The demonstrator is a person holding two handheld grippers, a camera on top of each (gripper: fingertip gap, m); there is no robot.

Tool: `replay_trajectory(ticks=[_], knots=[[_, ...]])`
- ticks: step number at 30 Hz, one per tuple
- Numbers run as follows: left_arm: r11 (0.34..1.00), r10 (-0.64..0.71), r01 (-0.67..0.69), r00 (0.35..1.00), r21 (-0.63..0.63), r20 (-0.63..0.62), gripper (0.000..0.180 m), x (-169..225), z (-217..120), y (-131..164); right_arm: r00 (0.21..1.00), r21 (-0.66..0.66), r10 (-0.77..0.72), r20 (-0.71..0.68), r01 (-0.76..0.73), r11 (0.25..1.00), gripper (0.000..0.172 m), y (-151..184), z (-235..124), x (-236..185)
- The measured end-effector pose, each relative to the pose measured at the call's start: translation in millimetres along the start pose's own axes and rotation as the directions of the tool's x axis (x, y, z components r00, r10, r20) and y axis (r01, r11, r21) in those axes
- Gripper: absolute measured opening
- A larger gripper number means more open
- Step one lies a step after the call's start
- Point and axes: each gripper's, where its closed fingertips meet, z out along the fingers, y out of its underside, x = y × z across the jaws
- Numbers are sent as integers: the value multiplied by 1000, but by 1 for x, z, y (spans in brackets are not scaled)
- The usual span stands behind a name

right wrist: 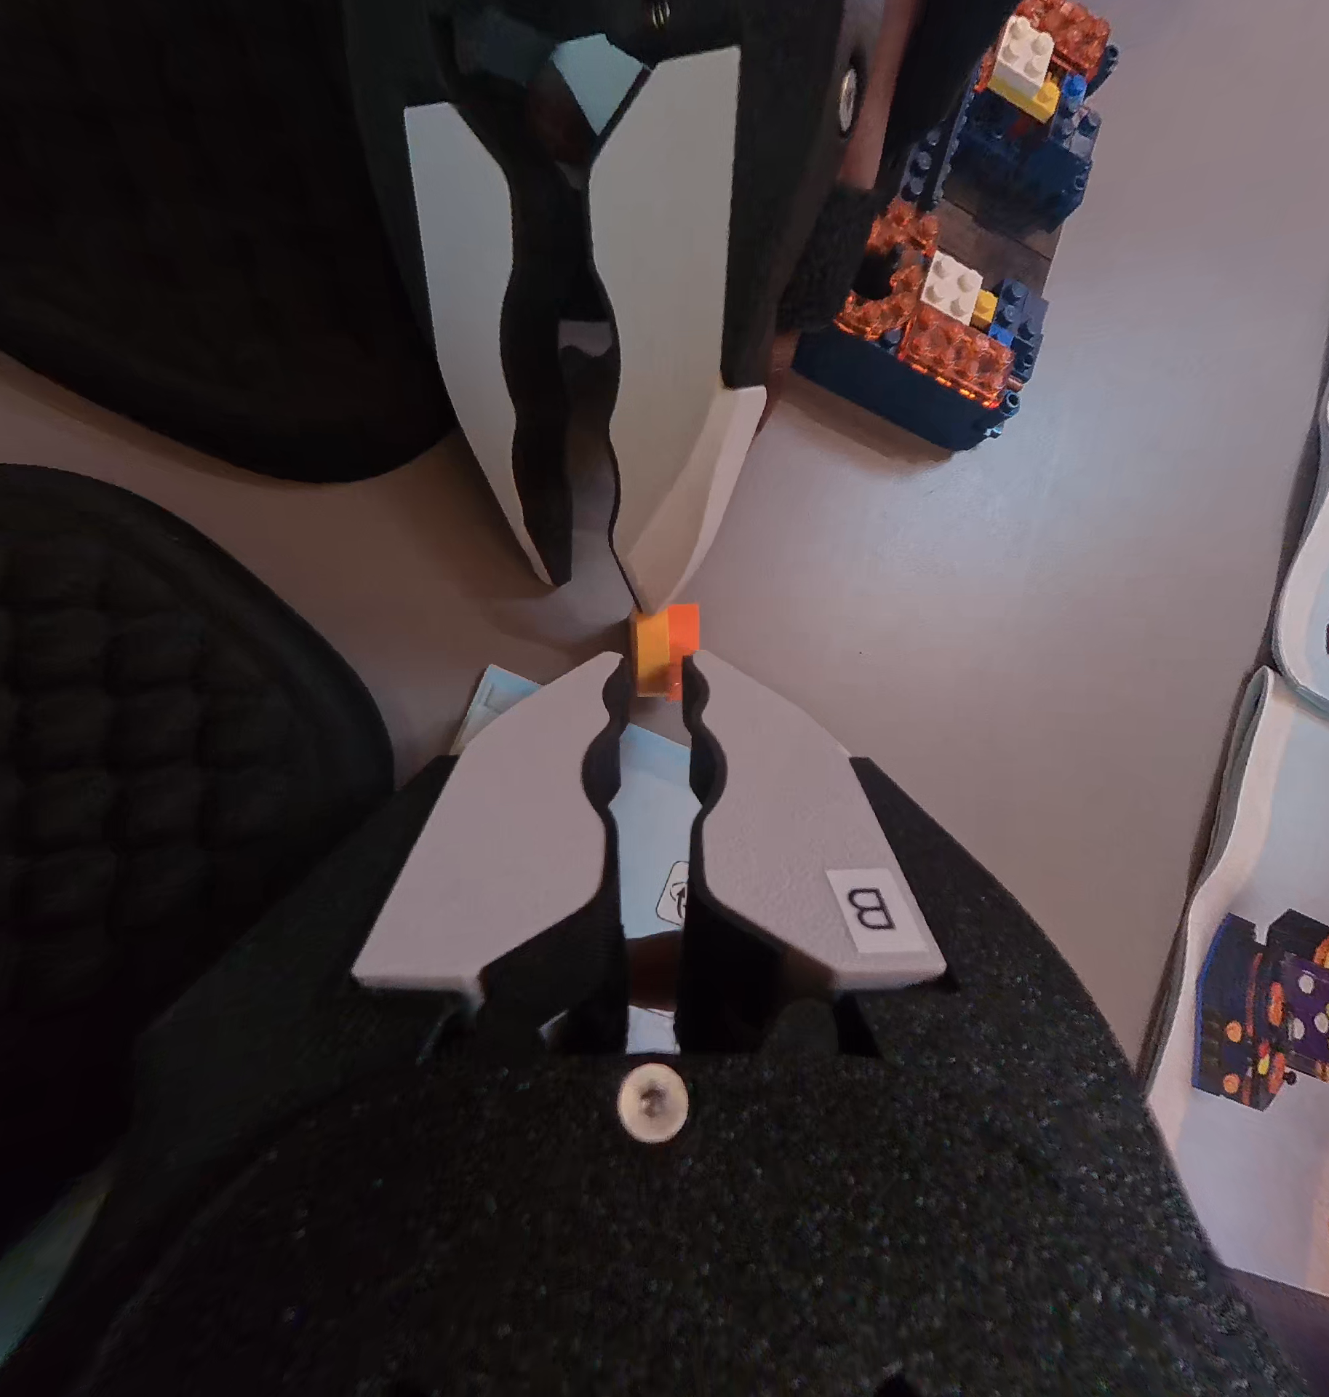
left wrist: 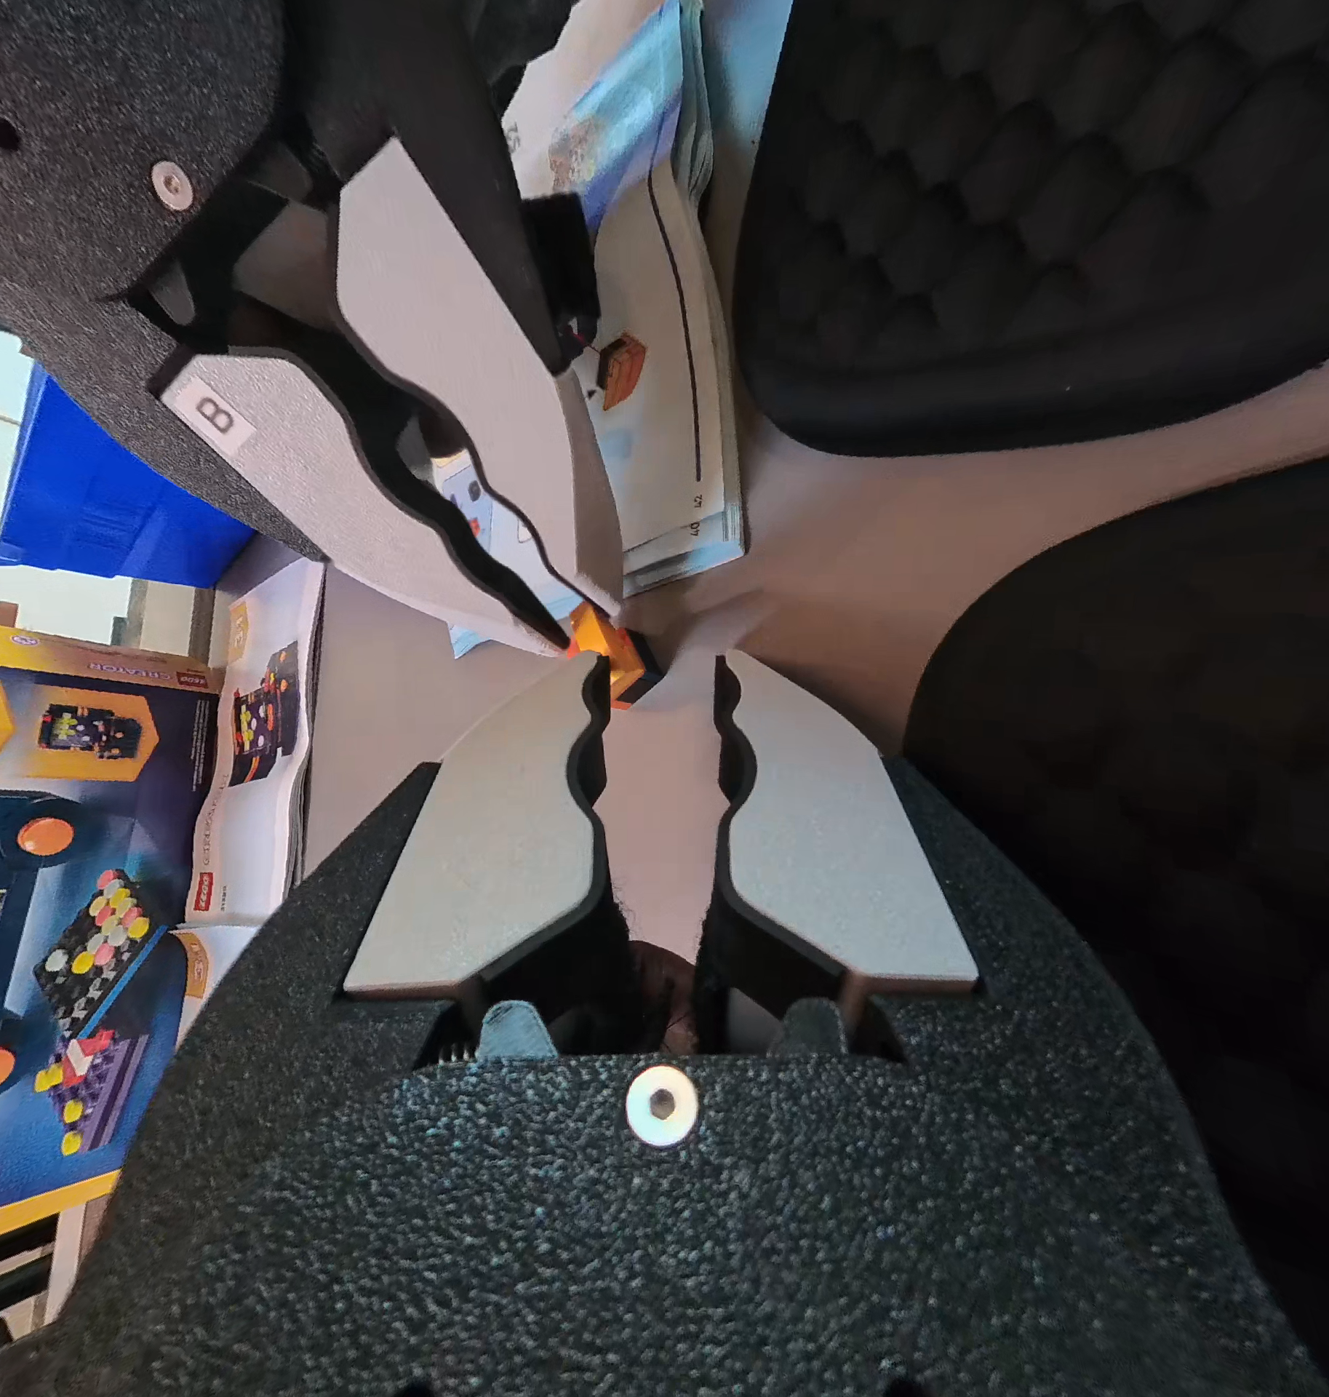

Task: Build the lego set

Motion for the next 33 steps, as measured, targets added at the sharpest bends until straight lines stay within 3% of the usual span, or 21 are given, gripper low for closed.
replay_trajectory(ticks=[5, 11, 15, 33], knots=[[1000, 3, -3, 1000, -12, -6, 26, -1, 2, 0, 999, 40, 44, 12, -45, 998, 24, 2, -4, 7], [999, 8, -9, 1000, -36, -23, 26, -2, 3, 0, 954, 177, 208, 216, -248, 952, 19, -7, -1, 6], [998, -21, 18, 999, -54, -49, 27, -3, 5, 0, 920, 161, 282, 273, -333, 929, 12, -2, 1, 10], [988, 5, -15, 998, -152, -68, 14, -11, 10, 1, 951, 262, 225, 212, -277, 924, 5, -1, -1, 8]])
